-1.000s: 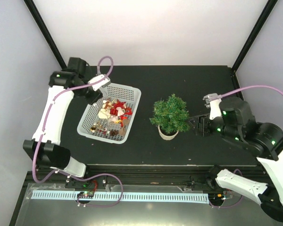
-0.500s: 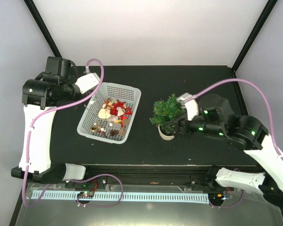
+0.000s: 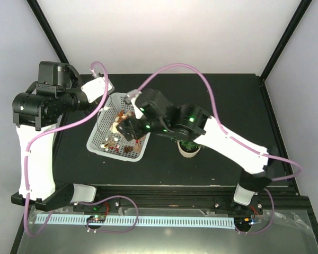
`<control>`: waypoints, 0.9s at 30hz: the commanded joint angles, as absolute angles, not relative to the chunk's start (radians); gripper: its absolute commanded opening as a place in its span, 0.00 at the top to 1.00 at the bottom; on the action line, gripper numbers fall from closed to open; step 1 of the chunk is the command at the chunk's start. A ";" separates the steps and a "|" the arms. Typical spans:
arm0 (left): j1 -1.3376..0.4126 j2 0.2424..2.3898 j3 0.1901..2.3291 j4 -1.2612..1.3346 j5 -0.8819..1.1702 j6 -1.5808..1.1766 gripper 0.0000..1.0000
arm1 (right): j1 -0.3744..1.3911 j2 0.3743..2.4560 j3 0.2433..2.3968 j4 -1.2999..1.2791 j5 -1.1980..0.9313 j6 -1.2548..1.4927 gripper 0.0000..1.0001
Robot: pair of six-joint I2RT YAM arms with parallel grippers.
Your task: Decorate the small christmas tree
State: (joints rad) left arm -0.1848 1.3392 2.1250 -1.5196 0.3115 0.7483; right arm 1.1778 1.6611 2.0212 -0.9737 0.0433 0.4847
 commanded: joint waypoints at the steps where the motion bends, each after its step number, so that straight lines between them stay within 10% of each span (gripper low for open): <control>1: -0.188 1.335 2.163 -1.519 0.437 0.734 0.98 | 1.182 1.817 2.265 -1.018 0.129 0.483 0.15; 27: -0.189 1.183 2.122 -1.553 0.558 0.747 0.98 | 1.045 2.061 2.384 -0.796 0.106 0.531 0.13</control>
